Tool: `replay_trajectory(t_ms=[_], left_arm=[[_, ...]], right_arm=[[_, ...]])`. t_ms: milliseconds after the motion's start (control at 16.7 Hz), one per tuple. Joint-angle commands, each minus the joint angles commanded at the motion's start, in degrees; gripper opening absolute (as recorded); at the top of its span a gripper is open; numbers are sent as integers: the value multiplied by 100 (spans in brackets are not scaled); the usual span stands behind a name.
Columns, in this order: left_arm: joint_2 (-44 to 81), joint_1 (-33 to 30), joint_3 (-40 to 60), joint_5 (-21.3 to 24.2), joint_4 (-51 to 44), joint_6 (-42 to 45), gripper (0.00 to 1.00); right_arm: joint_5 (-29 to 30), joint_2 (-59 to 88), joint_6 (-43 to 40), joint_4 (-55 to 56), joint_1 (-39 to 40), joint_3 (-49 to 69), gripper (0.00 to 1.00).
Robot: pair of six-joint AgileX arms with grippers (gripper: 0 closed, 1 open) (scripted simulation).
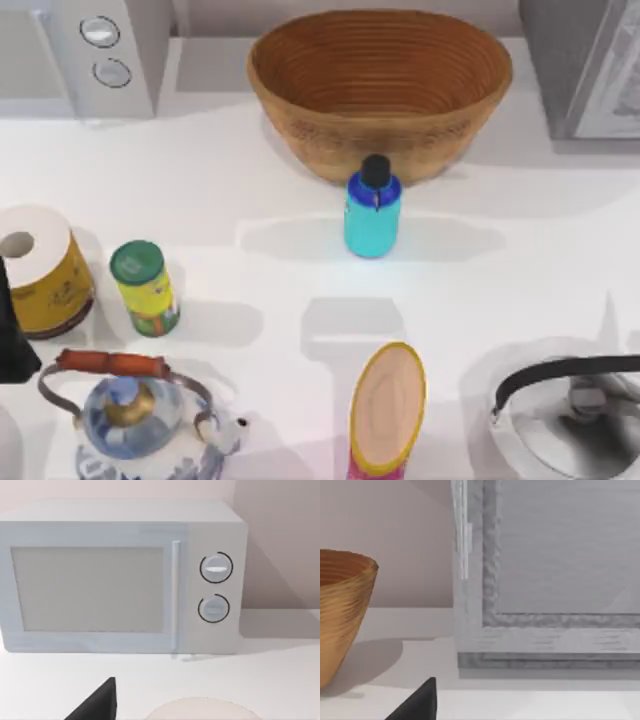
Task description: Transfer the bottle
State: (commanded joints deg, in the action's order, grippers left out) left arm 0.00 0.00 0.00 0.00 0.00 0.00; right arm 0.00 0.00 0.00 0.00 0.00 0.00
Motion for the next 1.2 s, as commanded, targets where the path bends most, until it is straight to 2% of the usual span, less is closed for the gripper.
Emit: replay_trajectory(t_ms=[180, 480, 840, 1200], left_arm=[[0, 0, 0, 0, 0, 0, 100], [0, 0, 0, 0, 0, 0, 100], [0, 0, 0, 0, 0, 0, 100], [0, 0, 0, 0, 0, 0, 100]], right_arm=[[-55, 67, -17, 34, 55, 56, 100], [-692, 1280, -302, 426, 748, 756, 100], [-1365, 4662, -649, 1167, 1651, 1926, 100], [-1590, 8213, -844, 2236, 2290, 3081, 100]])
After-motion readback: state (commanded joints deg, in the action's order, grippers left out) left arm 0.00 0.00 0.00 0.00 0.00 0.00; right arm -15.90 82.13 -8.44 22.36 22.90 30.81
